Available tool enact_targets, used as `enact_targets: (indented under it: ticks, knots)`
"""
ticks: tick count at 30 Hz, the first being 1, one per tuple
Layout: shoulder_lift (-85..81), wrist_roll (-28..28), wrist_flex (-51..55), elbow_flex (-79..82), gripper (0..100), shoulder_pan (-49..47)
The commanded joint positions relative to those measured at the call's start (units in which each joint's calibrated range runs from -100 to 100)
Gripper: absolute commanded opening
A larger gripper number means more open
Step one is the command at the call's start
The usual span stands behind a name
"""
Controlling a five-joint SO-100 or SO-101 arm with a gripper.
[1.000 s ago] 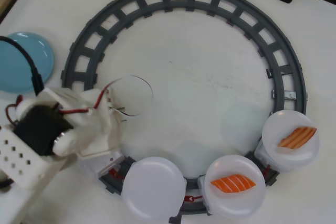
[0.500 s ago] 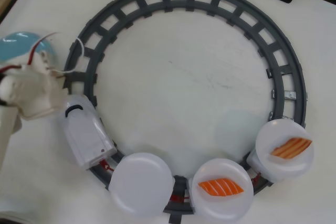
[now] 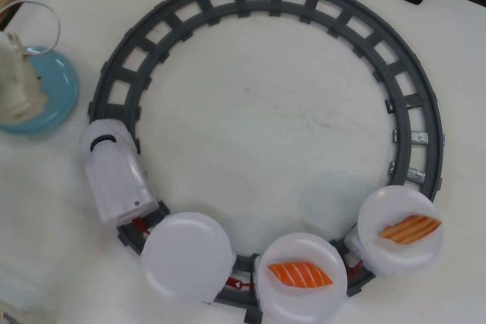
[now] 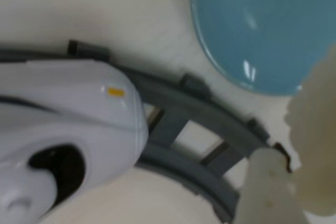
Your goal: Pick up the sushi from the Shinkansen and put it on the blue dish
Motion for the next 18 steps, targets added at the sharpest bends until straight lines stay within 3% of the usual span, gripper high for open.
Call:
enact_targets:
  ticks: [1,18]
  knots:
    - [3.9,-0.7,-0.5,-8.3,7,-3.1]
    - [26.0,-0.3,-0.4,-28.3,7,-9.2]
